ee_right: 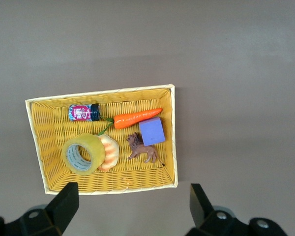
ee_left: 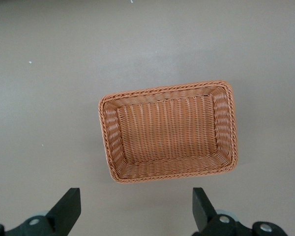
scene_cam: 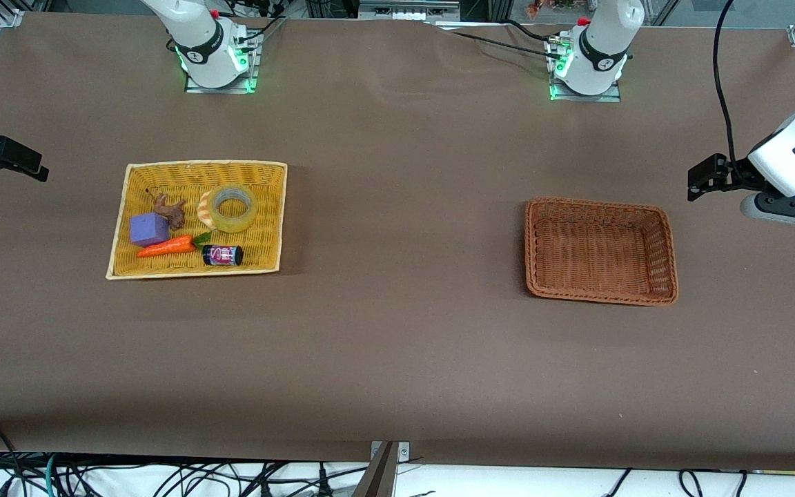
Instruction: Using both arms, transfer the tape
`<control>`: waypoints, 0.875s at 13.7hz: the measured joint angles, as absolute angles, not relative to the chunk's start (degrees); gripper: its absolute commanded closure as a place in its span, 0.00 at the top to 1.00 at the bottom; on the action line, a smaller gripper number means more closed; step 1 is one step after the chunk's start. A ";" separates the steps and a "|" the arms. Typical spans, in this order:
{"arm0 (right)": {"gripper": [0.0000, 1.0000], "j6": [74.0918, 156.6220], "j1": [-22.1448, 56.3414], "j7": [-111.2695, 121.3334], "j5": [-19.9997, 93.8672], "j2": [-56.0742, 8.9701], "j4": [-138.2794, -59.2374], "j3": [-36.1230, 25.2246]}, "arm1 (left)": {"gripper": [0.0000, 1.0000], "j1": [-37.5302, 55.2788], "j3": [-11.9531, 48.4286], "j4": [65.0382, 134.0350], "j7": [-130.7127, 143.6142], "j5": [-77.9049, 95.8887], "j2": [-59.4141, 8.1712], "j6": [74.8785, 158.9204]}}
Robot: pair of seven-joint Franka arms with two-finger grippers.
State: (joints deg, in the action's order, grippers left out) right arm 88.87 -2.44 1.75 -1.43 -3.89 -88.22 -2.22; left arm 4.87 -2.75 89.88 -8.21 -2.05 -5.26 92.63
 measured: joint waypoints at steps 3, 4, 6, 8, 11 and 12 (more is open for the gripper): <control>1.00 88.87 -2.44 1.75 -1.43 -3.89 -88.22 -2.22 | 1.00 4.87 -2.75 89.88 -8.22 -2.05 -5.26 92.63; 1.00 88.87 -2.44 1.75 -1.43 -3.89 -88.22 -2.22 | 1.00 4.87 -2.75 89.88 -8.22 -2.05 -5.26 92.63; 1.00 88.87 -2.44 1.75 -1.43 -4.22 -88.26 -2.22 | 1.00 4.87 -2.75 89.88 -8.22 -2.05 -5.26 92.63; 1.00 88.87 -2.44 1.80 -1.49 -5.92 -88.38 -2.21 | 1.00 4.87 -2.75 89.88 -8.22 -2.05 -5.26 92.63; 1.00 89.22 -1.98 3.26 -1.49 -9.36 -88.65 -1.82 | 1.00 4.87 -2.75 89.88 -8.22 -2.05 -5.26 92.63; 1.00 90.52 -1.11 3.11 -1.49 -10.17 -89.44 -1.51 | 1.00 4.87 -2.75 89.88 -8.22 -2.05 -5.26 92.63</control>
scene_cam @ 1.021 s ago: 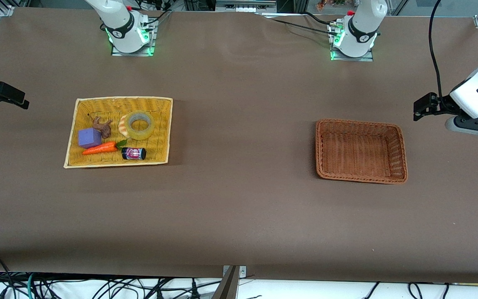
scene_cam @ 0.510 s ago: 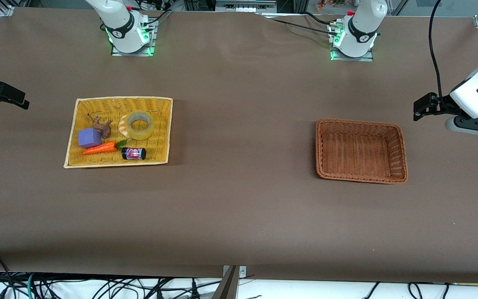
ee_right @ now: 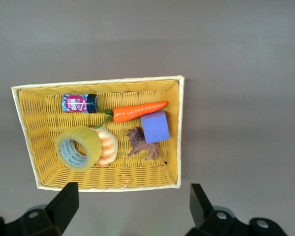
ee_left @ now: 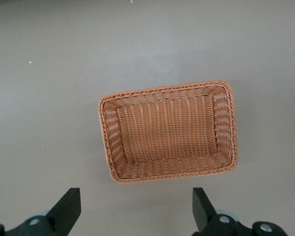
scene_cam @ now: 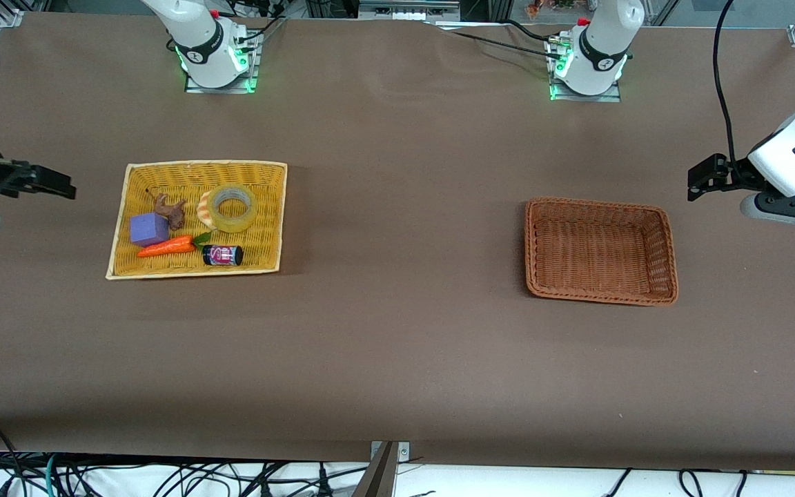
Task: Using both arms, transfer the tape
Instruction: 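Reach the right gripper down to the tape roll in the yellow tray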
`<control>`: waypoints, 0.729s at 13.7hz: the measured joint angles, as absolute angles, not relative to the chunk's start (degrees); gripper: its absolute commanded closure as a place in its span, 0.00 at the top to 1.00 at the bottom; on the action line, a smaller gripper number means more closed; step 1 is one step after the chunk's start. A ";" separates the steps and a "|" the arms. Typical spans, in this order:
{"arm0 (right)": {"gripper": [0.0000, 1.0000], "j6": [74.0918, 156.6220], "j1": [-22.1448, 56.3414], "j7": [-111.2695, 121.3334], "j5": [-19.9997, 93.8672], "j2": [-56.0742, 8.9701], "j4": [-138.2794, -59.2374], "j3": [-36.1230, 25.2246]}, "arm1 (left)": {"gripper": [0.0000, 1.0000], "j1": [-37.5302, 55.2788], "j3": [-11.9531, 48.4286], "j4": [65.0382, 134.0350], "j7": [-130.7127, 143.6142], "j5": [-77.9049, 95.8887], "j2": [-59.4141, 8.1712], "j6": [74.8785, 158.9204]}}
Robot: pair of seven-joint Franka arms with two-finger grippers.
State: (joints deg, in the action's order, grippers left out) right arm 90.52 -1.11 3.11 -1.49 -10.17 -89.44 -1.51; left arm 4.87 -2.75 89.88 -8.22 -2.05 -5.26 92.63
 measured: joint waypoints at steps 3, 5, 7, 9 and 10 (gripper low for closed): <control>1.00 98.66 1.44 -1.21 -1.62 -10.67 -97.14 -0.03 | 1.00 4.87 -2.75 89.88 -8.22 -2.05 -5.25 92.63; 1.00 104.59 1.76 -2.79 -1.77 -10.40 -103.67 1.50 | 1.00 4.87 -2.75 89.88 -8.22 -2.05 -5.25 92.63; 1.00 111.60 1.74 -4.94 -1.82 -9.80 -111.01 2.40 | 1.00 4.87 -2.75 89.88 -8.22 -2.05 -5.25 92.63; 1.00 119.42 1.72 -8.66 -1.84 -8.36 -119.17 4.48 | 1.00 4.86 -2.75 89.88 -8.22 -2.05 -5.25 92.63; 1.00 122.47 1.76 -11.00 -1.89 -7.55 -122.68 5.89 | 1.00 4.87 -2.75 89.88 -8.22 -2.05 -5.25 92.63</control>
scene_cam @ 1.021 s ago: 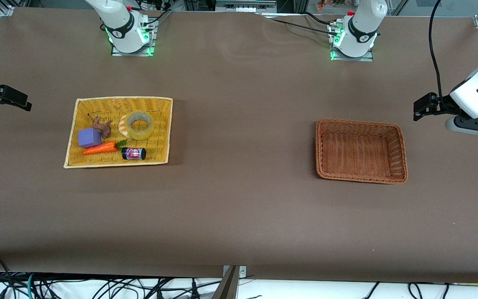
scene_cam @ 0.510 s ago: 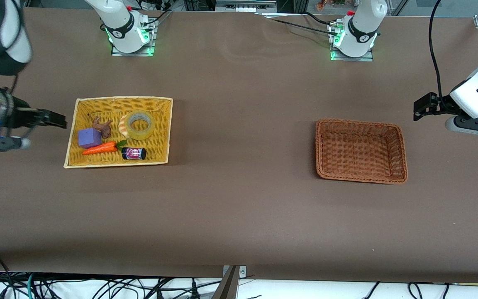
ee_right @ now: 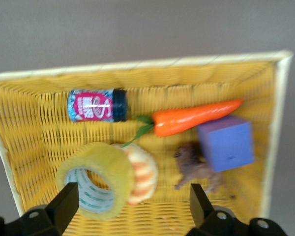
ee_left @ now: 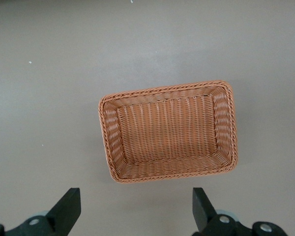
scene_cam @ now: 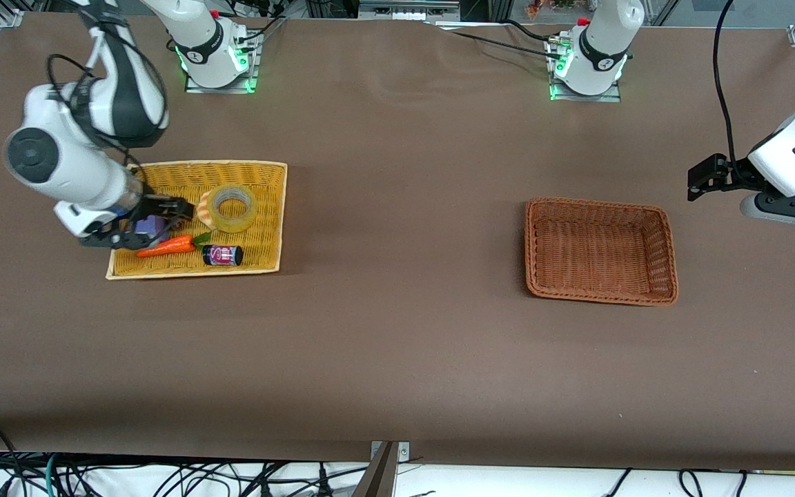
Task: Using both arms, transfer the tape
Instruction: 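Reach the right gripper down to the tape roll in the yellow tray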
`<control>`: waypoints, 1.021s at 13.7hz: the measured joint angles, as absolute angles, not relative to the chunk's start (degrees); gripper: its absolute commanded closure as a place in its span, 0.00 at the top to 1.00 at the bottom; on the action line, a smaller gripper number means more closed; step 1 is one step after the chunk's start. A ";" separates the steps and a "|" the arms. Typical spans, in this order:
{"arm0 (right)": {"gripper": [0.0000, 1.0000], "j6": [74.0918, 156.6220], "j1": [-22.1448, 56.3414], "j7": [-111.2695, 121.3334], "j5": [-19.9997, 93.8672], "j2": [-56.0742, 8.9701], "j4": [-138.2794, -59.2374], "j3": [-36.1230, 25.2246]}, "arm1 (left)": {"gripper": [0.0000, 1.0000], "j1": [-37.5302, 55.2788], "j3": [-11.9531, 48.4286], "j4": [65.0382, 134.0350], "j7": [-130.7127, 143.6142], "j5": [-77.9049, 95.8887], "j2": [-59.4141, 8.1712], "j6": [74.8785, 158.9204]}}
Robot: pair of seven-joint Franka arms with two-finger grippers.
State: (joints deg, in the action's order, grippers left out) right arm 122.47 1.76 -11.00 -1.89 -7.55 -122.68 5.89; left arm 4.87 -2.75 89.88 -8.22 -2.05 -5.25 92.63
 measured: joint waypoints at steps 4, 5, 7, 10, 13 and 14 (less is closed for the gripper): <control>1.00 129.41 1.83 -14.28 -2.14 -6.25 -129.90 8.57 | 1.00 4.87 -2.74 89.88 -8.22 -2.05 -5.25 92.63; 1.00 130.41 1.75 -14.28 -2.21 -6.34 -130.84 8.53 | 1.00 4.87 -2.74 89.88 -8.22 -2.05 -5.25 92.63; 1.00 132.22 1.69 -14.28 -2.30 -6.51 -132.43 8.48 | 1.00 4.87 -2.74 89.89 -8.22 -2.05 -5.25 92.63; 1.00 135.16 1.69 -14.28 -2.33 -6.94 -134.54 8.48 | 1.00 4.86 -2.74 89.88 -8.22 -2.05 -5.25 92.63; 1.00 138.04 1.69 -14.28 -2.34 -8.50 -135.45 8.48 | 1.00 4.86 -2.74 89.88 -8.22 -2.05 -5.25 92.63; 1.00 139.02 1.69 -14.28 -2.34 -9.23 -135.55 8.48 | 1.00 4.86 -2.74 89.88 -8.22 -2.05 -5.25 92.63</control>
State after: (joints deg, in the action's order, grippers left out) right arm 139.02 1.69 -14.28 -2.34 -9.23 -135.55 8.48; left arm 4.86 -2.74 89.88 -8.22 -2.05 -5.25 92.63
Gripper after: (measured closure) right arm 0.000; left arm 0.000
